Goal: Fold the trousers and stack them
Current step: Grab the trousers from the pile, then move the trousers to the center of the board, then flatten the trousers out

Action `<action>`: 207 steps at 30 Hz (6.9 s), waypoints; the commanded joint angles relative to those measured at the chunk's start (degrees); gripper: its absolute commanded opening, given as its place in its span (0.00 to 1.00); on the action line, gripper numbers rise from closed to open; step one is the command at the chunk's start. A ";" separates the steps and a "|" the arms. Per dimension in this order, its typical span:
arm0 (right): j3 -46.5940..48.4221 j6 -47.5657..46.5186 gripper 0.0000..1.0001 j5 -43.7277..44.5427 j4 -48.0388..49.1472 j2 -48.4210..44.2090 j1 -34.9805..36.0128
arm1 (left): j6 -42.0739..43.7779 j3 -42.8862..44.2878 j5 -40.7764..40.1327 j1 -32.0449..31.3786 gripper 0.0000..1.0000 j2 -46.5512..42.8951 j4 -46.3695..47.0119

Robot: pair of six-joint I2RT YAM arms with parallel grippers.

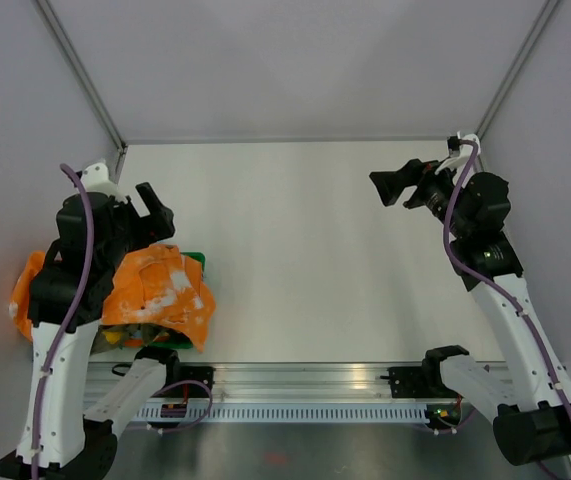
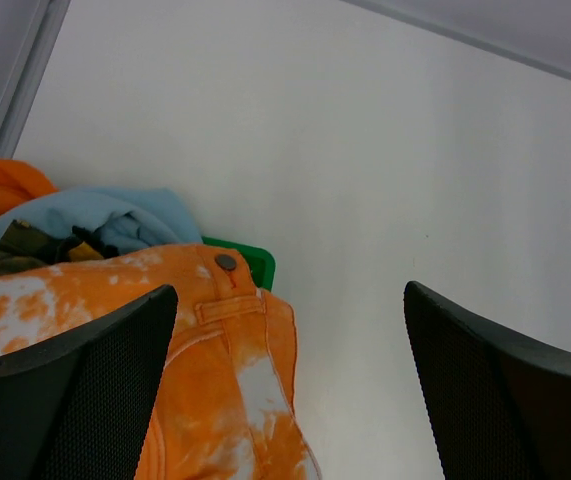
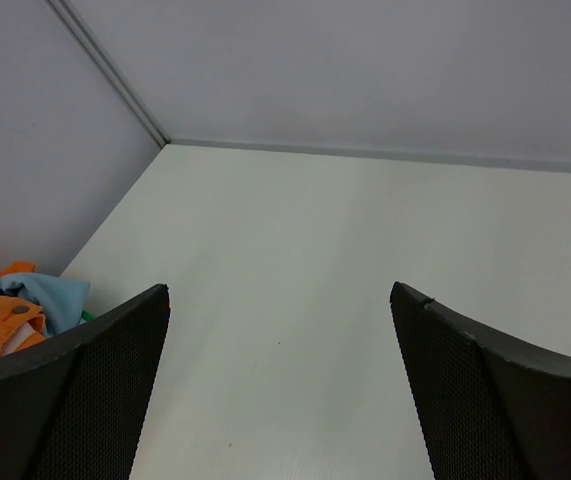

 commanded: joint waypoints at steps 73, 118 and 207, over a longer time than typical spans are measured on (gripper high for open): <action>18.58 12.71 0.98 50.08 -38.09 -5.09 -5.19 | -12.90 38.31 17.16 -40.06 0.02 62.31 55.20; -28.14 11.84 0.96 36.70 -10.09 6.42 -13.72 | -16.69 0.05 -3.67 -31.02 1.00 46.01 29.98; 12.36 -0.92 0.91 0.94 -9.46 28.93 -18.99 | 34.87 29.07 -23.59 -16.87 0.02 65.37 43.91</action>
